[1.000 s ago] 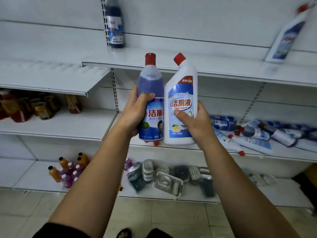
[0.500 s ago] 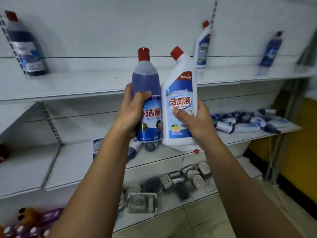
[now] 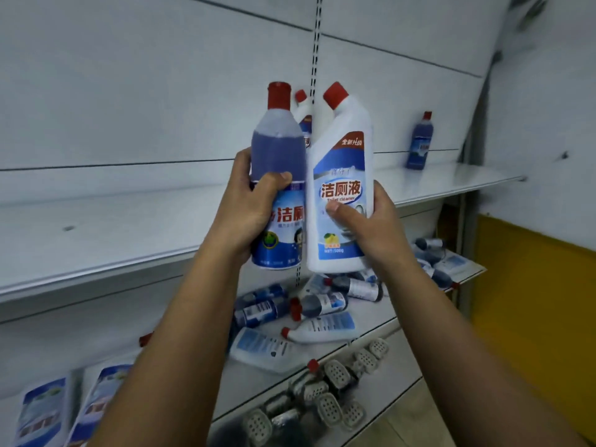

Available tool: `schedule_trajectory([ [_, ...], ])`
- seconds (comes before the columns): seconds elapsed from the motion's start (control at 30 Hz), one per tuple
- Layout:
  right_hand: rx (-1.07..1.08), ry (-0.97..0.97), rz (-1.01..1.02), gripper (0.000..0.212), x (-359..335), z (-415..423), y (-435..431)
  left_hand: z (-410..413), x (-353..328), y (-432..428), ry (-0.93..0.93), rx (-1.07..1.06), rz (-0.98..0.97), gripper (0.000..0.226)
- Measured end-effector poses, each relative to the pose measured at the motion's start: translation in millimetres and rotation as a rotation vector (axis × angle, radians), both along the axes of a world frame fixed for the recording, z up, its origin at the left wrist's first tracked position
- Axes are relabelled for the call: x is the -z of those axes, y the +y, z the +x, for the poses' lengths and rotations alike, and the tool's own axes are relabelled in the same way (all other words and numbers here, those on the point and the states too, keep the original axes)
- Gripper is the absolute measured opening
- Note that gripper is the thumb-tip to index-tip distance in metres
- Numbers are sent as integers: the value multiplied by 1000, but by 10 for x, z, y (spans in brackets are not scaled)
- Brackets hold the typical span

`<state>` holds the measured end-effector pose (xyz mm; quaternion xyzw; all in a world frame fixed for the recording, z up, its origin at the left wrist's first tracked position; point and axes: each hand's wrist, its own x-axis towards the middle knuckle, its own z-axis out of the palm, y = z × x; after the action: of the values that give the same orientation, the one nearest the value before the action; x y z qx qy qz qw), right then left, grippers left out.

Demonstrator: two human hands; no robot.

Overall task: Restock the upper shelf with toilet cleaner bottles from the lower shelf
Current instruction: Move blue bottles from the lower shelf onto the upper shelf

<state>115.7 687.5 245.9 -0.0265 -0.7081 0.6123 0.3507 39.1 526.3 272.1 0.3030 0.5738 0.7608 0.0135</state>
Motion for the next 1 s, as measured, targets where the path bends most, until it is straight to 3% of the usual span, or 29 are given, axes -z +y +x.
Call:
schedule_trajectory([
  [0.33,32,49,-20,29,-135,-769,988,-700,-173,954,51,-86,-44,39],
  [0.57,-232,-16,-96,51,-228,-1425,1795,-1133,-286,1392,40,-132,-210,60],
  [0.67,-392,-108,-21,63,-312,-1699,2181,-1282,-325,1620,-32,-162,-220,64],
  [0.83,-552,-258,185,46,-458,-2161,2642,-1513,-359,1967,-112,-249,-189,65],
  [1.0,-618,-327,276,49,-532,-2635,2886,-1677,-364,2174,-122,-403,-238,66],
])
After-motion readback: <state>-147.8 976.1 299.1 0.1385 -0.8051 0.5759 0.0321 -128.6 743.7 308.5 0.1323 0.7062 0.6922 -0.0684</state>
